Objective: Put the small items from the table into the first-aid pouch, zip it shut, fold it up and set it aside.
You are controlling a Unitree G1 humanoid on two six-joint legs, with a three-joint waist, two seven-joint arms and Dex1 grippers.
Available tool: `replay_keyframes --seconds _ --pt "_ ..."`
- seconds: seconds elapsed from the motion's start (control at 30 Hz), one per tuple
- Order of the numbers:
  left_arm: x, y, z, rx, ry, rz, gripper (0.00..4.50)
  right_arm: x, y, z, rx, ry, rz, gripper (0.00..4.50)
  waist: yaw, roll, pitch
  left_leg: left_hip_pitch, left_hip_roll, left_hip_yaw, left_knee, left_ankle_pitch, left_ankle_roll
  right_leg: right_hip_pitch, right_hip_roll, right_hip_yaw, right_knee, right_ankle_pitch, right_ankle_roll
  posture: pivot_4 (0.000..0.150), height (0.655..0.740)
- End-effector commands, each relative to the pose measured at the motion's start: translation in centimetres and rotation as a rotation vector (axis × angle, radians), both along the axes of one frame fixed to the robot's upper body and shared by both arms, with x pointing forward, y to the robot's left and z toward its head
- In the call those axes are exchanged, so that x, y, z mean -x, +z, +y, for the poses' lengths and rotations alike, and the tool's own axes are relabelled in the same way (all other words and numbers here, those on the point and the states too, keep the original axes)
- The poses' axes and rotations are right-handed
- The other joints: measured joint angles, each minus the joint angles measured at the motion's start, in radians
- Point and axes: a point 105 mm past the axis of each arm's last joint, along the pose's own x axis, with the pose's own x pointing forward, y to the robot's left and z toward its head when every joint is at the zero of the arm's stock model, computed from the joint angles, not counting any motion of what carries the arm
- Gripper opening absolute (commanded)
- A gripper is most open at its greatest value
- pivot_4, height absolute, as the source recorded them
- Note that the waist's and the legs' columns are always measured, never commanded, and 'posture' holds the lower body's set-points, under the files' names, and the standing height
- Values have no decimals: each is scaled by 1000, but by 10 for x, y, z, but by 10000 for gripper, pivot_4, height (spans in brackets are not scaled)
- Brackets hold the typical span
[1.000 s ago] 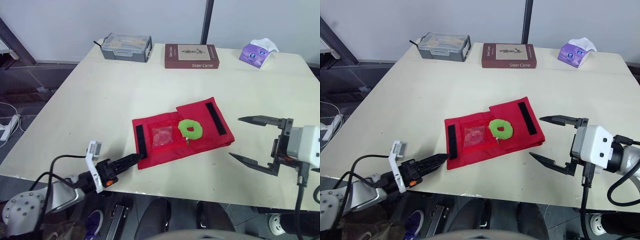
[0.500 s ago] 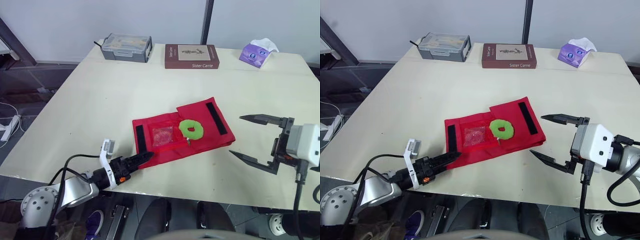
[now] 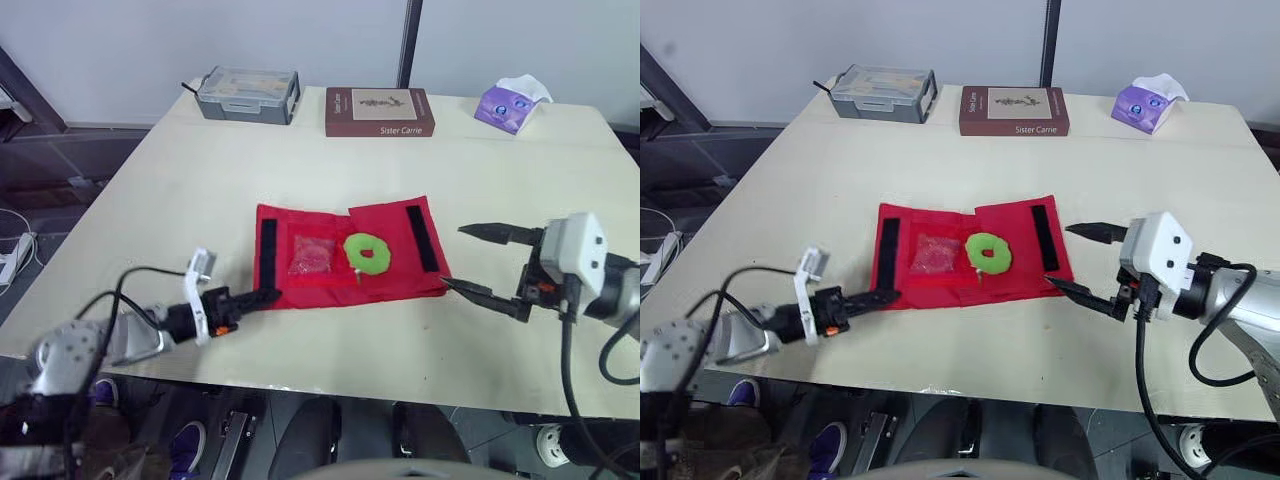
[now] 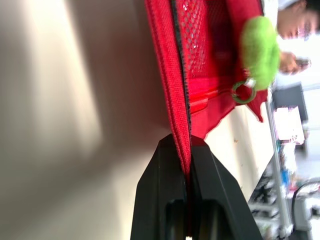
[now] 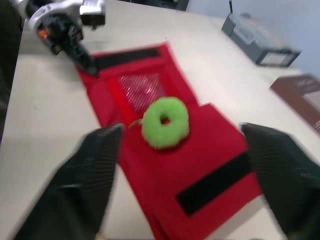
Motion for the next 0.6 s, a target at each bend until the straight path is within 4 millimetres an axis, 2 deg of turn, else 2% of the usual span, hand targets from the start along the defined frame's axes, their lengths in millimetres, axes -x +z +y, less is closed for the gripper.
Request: replay_keyframes --seconds 0.03,0.1,0.17,0.27,0.47,0.6 --pt "-7 8 6 -12 -104 -56 0 -5 -9 8 -19 -3 58 20466 1 0 0 0 0 0 0 0 0 0 0 0 0 0 0 1500 7400" --pt "-12 9 9 -35 -161 -77 0 -13 -16 10 -31 -29 84 9385 1 -1 0 0 0 0 0 0 0 0 0 0 0 0 0 1500 7400" --pt "-18 10 12 -53 -207 -91 0 -23 -21 12 -29 -55 76 974 0 -1 0 0 0 0 0 0 0 0 0 0 0 0 0 1500 7400" --pt "-25 10 20 -71 -261 -99 0 -39 -30 12 5 -75 45 331 -1 -1 1 0 0 1 0 0 0 0 1 0 0 0 0 1500 7400" --pt "-26 17 32 -81 -388 -94 0 -73 -40 5 33 -99 0 331 -5 -2 1 -1 0 1 0 0 1 -1 2 0 0 0 1 1500 7400" --pt "-18 17 34 -105 -452 -85 0 -72 -41 7 28 -53 -2 331 -7 -2 1 -1 1 1 1 0 1 -1 2 0 0 1 2 1500 7400"
